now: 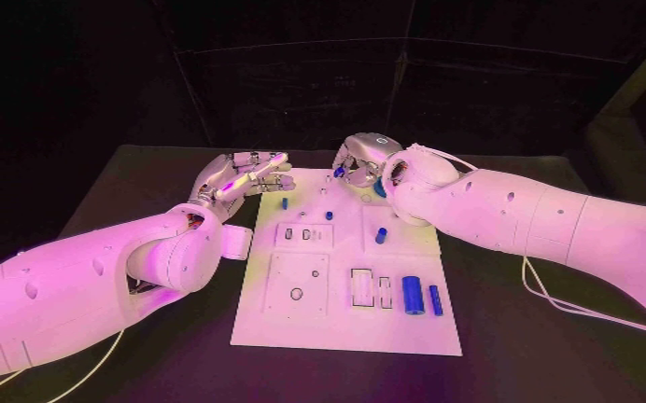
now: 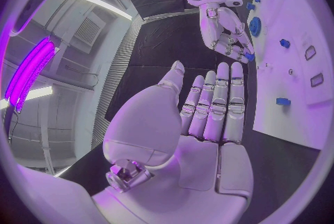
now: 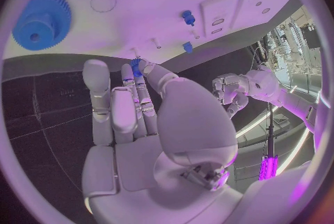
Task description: Assemble the parts on the task board
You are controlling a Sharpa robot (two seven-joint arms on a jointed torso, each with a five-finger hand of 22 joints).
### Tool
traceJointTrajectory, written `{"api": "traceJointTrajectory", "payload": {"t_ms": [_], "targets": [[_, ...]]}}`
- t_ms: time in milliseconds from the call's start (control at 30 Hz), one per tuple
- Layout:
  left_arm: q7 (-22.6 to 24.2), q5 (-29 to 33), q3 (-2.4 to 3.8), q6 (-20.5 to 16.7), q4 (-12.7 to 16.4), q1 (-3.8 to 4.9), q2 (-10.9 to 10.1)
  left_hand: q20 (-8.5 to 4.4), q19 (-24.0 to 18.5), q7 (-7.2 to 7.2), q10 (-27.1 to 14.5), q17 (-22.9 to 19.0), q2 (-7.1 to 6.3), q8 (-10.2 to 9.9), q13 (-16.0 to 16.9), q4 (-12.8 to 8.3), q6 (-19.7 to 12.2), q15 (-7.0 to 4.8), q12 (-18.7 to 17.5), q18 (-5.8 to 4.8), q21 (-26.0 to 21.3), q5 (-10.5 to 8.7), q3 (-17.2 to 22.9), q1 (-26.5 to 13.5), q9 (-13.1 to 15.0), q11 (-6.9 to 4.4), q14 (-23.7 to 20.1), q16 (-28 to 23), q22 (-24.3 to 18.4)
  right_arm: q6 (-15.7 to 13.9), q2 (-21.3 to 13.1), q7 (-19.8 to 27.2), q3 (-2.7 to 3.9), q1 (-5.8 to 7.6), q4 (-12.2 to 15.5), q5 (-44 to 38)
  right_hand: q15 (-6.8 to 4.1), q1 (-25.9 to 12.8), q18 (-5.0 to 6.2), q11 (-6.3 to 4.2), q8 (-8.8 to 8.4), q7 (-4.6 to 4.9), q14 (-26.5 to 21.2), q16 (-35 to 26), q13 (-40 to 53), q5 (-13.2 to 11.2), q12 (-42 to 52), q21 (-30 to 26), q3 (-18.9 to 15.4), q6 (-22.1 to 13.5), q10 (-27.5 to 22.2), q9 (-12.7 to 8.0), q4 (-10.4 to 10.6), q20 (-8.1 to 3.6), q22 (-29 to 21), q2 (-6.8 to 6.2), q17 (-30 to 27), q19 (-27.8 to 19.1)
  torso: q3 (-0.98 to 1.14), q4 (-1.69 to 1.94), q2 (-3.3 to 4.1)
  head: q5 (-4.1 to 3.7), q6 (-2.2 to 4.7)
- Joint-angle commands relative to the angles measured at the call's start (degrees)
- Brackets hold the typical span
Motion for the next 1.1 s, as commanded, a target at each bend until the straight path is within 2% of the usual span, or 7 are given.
{"api": "traceJointTrajectory", "payload": {"t_ms": [33,200,400,467,600,767,1100], "targets": [[0.0,-0.3,0.04,0.7,0.2,0.09,-0.1,-0.07,0.5,-0.01,0.4,0.1,0.04,-0.3,0.0,-0.2,0.5,-0.03,-0.3,0.79,0.2,0.19,-0.1,0.1,0.0,-0.05,0.4,-0.2,0.0,-0.3,0.9,-0.5,0.06,0.16,-1.2,0.7,-0.26,0.1,-0.70,0.18,-0.38,0.43,1.9,0.3,0.0,-0.2,-0.3,0.4,0.4,-0.1,-0.1,-0.1,0.0,0.17,0.1,-0.42,0.1,0.0,-0.06,0.18,0.20,0.15,0.14],[-0.1,-0.3,0.04,0.8,0.3,0.11,0.0,-0.07,0.5,-0.01,0.4,0.1,0.04,-0.4,0.0,-0.2,0.5,-0.03,-0.3,0.79,0.2,0.19,-0.1,0.1,0.0,-0.05,0.4,-0.2,0.0,1.0,2.2,-0.7,0.06,0.16,-2.6,0.5,-0.24,0.1,-0.70,0.20,-0.42,0.46,1.9,0.3,0.0,-0.2,-0.3,0.4,0.5,-0.1,-0.2,-0.1,0.0,0.19,0.1,-0.48,0.1,0.0,-0.12,0.47,0.26,0.04,0.02],[-0.1,-0.3,0.05,0.8,0.5,0.18,0.0,-0.07,0.5,-0.01,0.4,0.1,0.04,-0.4,0.0,-0.2,0.5,-0.03,-0.3,0.79,0.2,0.19,-0.1,0.1,0.0,-0.05,0.4,-0.2,0.0,1.8,3.4,-1.0,0.05,0.16,-3.8,0.3,-0.23,0.1,-0.70,0.21,-0.44,0.47,1.9,0.3,0.0,-0.2,-0.3,0.5,0.5,-0.2,-0.2,-0.1,0.0,0.19,0.1,-0.51,0.1,0.0,-0.10,0.35,0.47,0.18,0.19],[-0.1,-0.3,0.05,0.8,0.6,0.22,-0.1,-0.07,0.5,-0.01,0.4,0.1,0.04,-0.4,0.0,-0.2,0.5,-0.03,-0.3,0.79,0.2,0.19,-0.1,0.1,0.0,-0.05,0.4,-0.2,0.0,2.3,3.8,-1.2,0.05,0.16,-4.2,0.1,-0.22,0.1,-0.71,0.23,-0.46,0.49,1.9,0.4,0.0,-0.2,-0.3,0.5,0.5,-0.2,-0.2,-0.1,0.0,0.21,0.1,-0.54,0.2,0.0,-0.16,0.34,0.56,0.23,0.29],[-0.1,-0.3,0.05,0.8,0.7,0.28,-0.1,-0.07,0.5,-0.01,0.4,0.1,0.04,-0.4,0.0,-0.2,0.5,-0.03,-0.3,0.79,0.2,0.19,-0.1,0.1,0.0,-0.05,0.4,-0.2,0.0,3.5,4.2,-1.7,0.05,0.17,-4.7,-0.4,-0.17,0.0,-0.73,0.30,-0.54,0.54,1.9,0.5,0.0,-0.4,-0.4,0.6,0.7,-0.3,-0.3,-0.1,0.1,0.25,0.3,-0.72,0.3,0.0,-0.13,0.53,0.65,0.22,0.01],[-0.2,-0.3,0.05,0.7,0.9,0.35,-0.2,-0.07,0.5,-0.02,0.5,0.1,0.04,-0.4,0.0,-0.2,0.5,-0.02,-0.3,0.78,0.2,0.19,-0.2,0.1,0.0,-0.06,0.4,-0.3,0.0,4.4,4.5,-2.1,0.05,0.18,-5.1,-1.0,-0.16,-0.1,-0.74,0.31,-0.55,0.56,1.9,0.5,0.0,-0.4,-0.4,0.7,0.7,-0.3,-0.3,-0.1,0.2,0.27,0.3,-0.75,0.3,0.0,-0.18,0.52,0.73,0.29,-0.06],[-0.2,-0.3,0.05,0.8,0.9,0.44,-0.2,-0.07,0.5,-0.02,0.5,0.1,0.04,-0.4,0.0,-0.2,0.5,-0.02,-0.3,0.78,0.2,0.19,-0.2,0.1,0.0,-0.06,0.4,-0.3,0.0,3.3,5.1,-3.4,0.05,0.23,-6.0,-2.1,-0.09,-0.2,-0.75,0.39,-0.70,0.62,1.8,0.5,-0.1,-0.6,-0.5,0.8,1.0,-0.5,-0.5,-0.2,0.3,0.38,0.4,-0.98,0.1,-0.1,-0.23,0.50,0.73,0.41,-0.38]]}}
